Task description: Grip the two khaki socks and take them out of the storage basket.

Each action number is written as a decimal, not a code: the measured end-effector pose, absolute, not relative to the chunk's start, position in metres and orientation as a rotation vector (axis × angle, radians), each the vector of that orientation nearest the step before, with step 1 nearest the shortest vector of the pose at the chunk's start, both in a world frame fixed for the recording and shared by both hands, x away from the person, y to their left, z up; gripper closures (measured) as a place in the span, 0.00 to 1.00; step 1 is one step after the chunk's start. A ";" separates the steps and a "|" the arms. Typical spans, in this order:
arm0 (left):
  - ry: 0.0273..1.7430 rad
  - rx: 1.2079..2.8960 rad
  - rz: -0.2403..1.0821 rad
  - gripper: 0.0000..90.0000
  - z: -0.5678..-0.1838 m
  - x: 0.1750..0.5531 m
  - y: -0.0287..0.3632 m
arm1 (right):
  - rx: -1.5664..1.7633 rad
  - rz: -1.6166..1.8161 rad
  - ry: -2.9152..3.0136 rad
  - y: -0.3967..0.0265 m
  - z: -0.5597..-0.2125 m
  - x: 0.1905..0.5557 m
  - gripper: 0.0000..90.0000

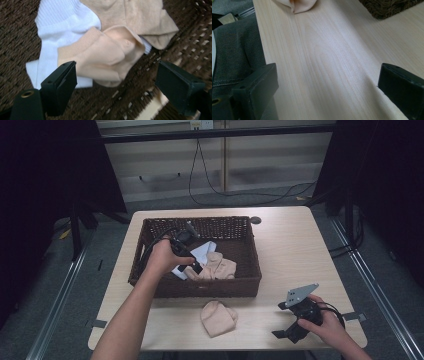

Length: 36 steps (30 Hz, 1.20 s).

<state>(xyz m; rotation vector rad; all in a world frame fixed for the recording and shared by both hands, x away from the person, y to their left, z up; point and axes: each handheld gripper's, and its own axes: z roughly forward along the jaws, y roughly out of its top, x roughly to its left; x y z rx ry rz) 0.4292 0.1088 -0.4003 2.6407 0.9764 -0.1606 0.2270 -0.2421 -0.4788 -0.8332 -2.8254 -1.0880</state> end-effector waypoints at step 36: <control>1.033 2.749 -0.138 0.90 -0.432 0.443 0.107 | -0.832 -1.112 -2.817 -0.243 -0.478 0.228 0.03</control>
